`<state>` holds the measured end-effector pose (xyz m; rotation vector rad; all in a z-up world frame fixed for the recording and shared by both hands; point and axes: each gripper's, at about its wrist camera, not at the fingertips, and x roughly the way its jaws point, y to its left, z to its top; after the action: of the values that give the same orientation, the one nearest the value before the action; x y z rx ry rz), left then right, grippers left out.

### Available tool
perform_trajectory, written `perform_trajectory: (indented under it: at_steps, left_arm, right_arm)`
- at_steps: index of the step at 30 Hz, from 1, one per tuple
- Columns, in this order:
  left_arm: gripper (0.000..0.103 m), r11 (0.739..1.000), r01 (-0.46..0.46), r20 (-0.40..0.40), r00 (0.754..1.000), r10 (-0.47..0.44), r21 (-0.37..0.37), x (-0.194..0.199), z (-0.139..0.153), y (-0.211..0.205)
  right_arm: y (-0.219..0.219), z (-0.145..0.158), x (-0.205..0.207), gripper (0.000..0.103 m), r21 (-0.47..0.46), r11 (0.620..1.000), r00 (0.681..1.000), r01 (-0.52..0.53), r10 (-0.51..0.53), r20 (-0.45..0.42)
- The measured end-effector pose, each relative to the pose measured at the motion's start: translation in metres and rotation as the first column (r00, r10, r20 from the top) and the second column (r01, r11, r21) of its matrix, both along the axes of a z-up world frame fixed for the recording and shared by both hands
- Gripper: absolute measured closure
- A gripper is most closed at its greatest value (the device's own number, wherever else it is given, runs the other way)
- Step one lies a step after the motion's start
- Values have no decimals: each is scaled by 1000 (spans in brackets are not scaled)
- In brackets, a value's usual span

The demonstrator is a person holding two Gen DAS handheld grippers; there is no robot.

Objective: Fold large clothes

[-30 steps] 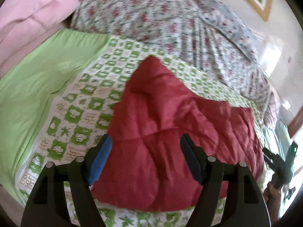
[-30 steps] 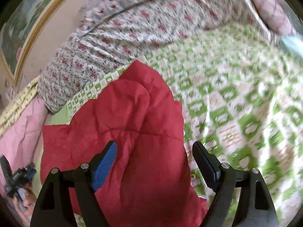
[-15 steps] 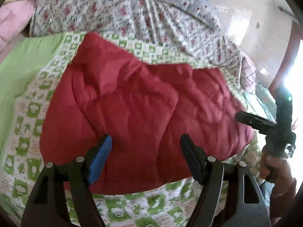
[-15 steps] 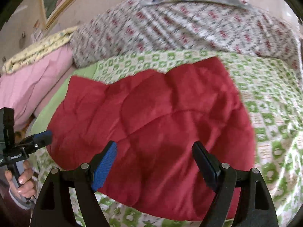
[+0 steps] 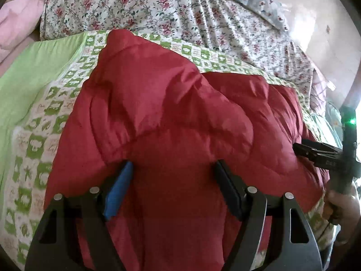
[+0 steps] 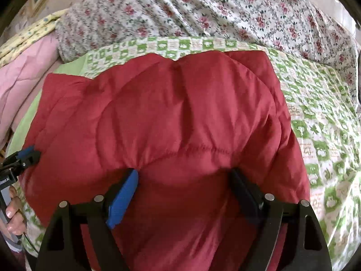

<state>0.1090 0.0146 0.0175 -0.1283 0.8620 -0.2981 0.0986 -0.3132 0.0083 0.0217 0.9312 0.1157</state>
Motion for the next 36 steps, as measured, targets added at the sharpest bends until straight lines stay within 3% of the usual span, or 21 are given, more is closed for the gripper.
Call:
perform_trajectory:
  at_steps: [18, 22, 26, 30, 36]
  left_arm:
    - [28, 996, -33, -162, 986, 47, 85, 94, -11, -21]
    - [28, 995, -38, -212, 976, 56, 88, 114, -3, -16]
    - [28, 994, -33, -247, 967, 59, 109, 136, -2, -18]
    - [28, 988, -74, -271, 956, 109, 135, 155, -6, -17]
    - [26, 982, -123, -301, 940, 162, 143, 181, -18, -5]
  right_arm:
    - [-42, -13, 51, 19, 112, 985, 991, 133, -128, -48]
    - [-38, 8, 48, 20, 103, 985, 990, 135, -132, -43]
    - [-22, 30, 54, 20, 102, 993, 998, 62, -64, 13]
    - [-21, 10, 86, 20, 63, 997, 997, 53, -50, -57]
    - [-60, -17, 110, 20, 214, 964, 982, 156, -127, -141]
